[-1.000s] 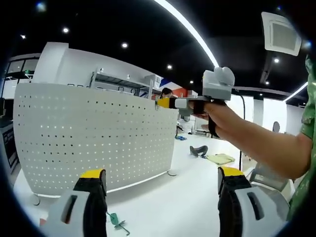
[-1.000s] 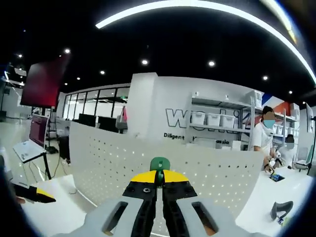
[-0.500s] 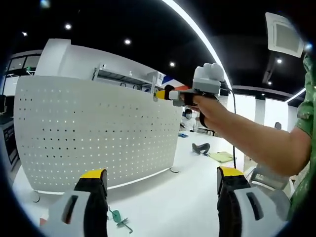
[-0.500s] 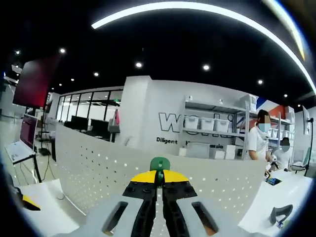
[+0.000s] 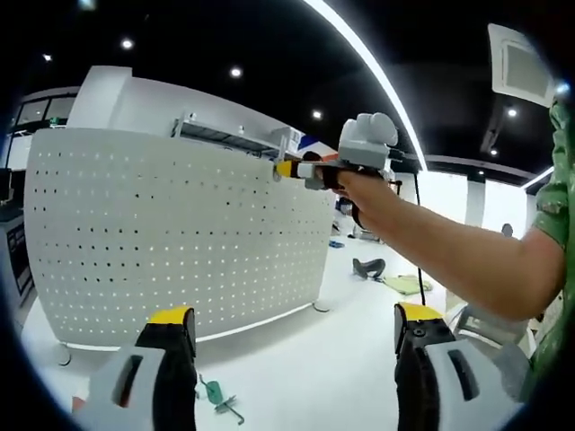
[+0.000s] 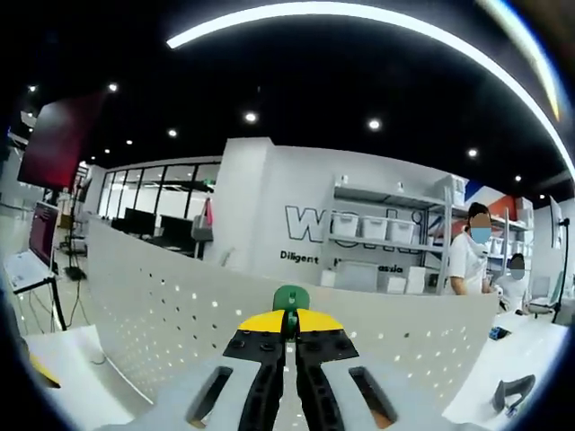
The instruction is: Insert the hook assembly into the mounting plate slot until the hook locks in place.
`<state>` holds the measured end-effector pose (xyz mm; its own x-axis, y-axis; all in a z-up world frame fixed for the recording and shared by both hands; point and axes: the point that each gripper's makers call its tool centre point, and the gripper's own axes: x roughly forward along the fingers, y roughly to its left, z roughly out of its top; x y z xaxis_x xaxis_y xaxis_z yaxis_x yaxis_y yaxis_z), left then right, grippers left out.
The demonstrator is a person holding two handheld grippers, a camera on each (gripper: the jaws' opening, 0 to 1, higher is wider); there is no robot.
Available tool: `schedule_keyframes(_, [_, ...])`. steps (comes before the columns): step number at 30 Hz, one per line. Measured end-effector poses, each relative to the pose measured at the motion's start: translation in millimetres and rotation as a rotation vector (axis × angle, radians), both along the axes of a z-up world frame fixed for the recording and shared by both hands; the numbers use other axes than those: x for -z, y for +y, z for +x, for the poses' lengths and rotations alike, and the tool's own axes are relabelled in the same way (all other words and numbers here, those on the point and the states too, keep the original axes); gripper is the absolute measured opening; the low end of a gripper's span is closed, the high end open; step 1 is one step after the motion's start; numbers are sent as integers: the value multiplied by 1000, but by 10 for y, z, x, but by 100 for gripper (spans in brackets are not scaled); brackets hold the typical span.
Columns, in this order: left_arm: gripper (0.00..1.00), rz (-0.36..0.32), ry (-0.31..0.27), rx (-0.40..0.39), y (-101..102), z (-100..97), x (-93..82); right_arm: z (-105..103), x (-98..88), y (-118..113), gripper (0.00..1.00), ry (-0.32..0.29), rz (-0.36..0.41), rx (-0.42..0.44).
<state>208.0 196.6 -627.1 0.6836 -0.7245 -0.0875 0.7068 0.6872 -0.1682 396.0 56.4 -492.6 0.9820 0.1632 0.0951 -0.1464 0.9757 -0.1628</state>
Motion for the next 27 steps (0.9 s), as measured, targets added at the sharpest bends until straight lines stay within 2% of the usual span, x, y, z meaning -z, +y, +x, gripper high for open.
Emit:
schedule_keyframes(6, [93,-1,7,-4,15,4,21,50,39,-55,1,9,23,17])
schedule_keyframes(27, [91,2,18,-4,49,35,63,157,98,-57,1,16,33,23])
